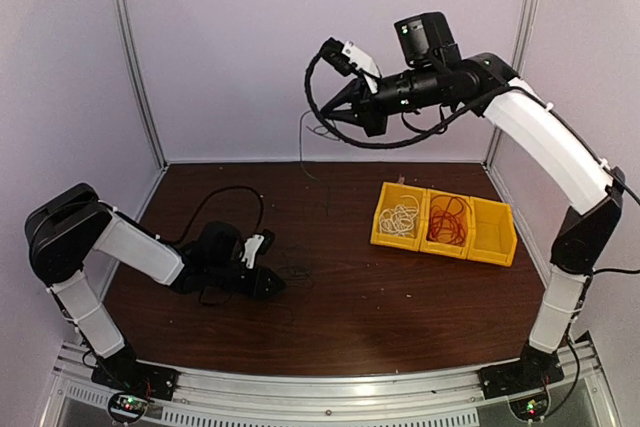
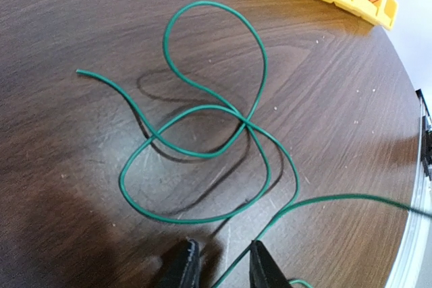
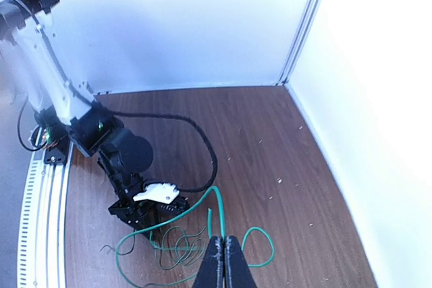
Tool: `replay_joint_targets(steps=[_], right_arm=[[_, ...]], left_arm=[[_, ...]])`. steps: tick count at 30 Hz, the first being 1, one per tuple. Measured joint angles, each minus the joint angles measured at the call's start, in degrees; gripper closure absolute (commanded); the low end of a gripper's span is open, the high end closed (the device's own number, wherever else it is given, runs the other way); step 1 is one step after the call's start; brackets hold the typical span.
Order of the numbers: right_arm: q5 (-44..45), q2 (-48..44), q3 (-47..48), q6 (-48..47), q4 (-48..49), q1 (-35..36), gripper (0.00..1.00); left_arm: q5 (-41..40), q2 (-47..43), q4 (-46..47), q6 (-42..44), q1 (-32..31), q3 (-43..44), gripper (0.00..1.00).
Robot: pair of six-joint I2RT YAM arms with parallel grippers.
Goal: Untangle the cables
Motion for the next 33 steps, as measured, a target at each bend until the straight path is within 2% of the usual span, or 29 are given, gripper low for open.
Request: replay_joint_targets(steps=[8, 16, 25, 33], right_arm=[[5.5, -5.9, 6.4, -0.7, 3.8, -4.5, 1.0], [7.5, -8.6, 6.8, 1.4, 5.8, -21.6, 1.0], [8.3, -18.2, -4.1, 3.8, 11.1, -35.6, 1.0], [7.8, -22.3, -13.1, 5.4, 13.9, -47.4, 1.0]], left_arm=[[0.0, 0.7, 0.9, 0.0, -0.1, 0.4, 0.69], [-0.3, 0.7, 0.2, 0.0, -0.3, 0.9, 0.68], [-0.8, 0.7, -1.3, 0.1, -0.4, 1.9, 0.65], [-0.9, 0.6, -1.7, 0.5, -0.5, 2.1, 0.65]])
